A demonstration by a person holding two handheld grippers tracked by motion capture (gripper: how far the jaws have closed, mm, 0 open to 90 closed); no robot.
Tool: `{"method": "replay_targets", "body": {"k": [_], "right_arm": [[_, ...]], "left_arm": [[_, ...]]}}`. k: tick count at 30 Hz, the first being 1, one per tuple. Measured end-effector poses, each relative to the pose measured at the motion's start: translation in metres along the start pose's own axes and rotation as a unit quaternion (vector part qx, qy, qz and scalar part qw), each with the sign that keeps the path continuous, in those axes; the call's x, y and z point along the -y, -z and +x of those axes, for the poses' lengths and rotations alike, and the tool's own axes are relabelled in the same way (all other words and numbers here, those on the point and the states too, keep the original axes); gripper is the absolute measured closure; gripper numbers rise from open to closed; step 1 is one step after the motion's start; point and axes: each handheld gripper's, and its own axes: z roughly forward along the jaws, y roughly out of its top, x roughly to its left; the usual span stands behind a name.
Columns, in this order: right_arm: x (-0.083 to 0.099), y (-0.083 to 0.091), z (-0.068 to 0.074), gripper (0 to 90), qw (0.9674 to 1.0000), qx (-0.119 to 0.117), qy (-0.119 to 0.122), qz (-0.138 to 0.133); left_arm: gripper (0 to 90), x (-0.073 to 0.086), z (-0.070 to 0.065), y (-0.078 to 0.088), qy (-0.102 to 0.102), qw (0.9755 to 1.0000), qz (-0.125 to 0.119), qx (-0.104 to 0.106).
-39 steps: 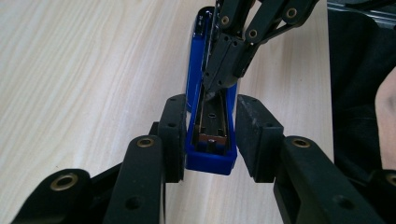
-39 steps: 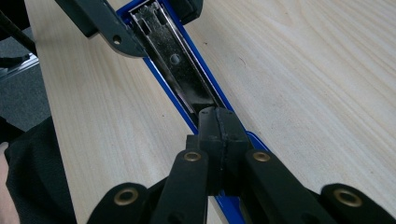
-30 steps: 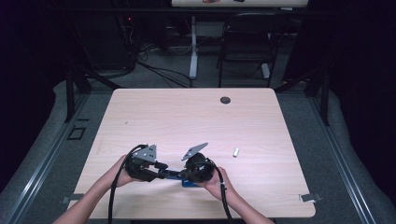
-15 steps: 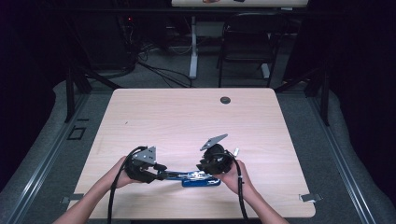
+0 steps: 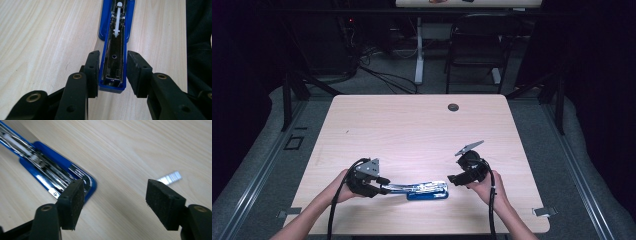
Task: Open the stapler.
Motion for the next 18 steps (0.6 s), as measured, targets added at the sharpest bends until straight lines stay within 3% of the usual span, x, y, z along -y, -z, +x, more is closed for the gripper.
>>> {"method": "replay_targets", "body": {"k": [3, 4, 5, 9, 18], "right_arm": [[0.003, -0.001, -0.008, 25.0, 0.9998, 0.008, -0.014, 0.009], [0.003, -0.002, -0.010, 24.1, 0.9997, 0.012, -0.015, 0.015], [0.003, -0.002, -0.012, 24.1, 0.9996, 0.017, -0.018, 0.015], [0.004, -0.005, -0.017, 23.3, 0.9990, 0.024, -0.028, 0.027], [0.008, -0.005, -0.036, 22.5, 0.9969, 0.039, -0.065, 0.022]], "left_arm": [[64.1, 0.001, 0.001, -0.003, 0.001, 1.0000, 0.007, 0.001], [64.0, 0.000, 0.000, -0.002, 0.000, 0.9998, 0.017, -0.009], [64.0, 0.001, 0.001, -0.005, 0.003, 1.0000, 0.007, 0.001], [64.0, 0.003, 0.002, -0.008, 0.004, 0.9998, 0.016, 0.006], [63.8, 0.005, 0.003, -0.014, 0.000, 0.9995, 0.030, 0.005]]}}
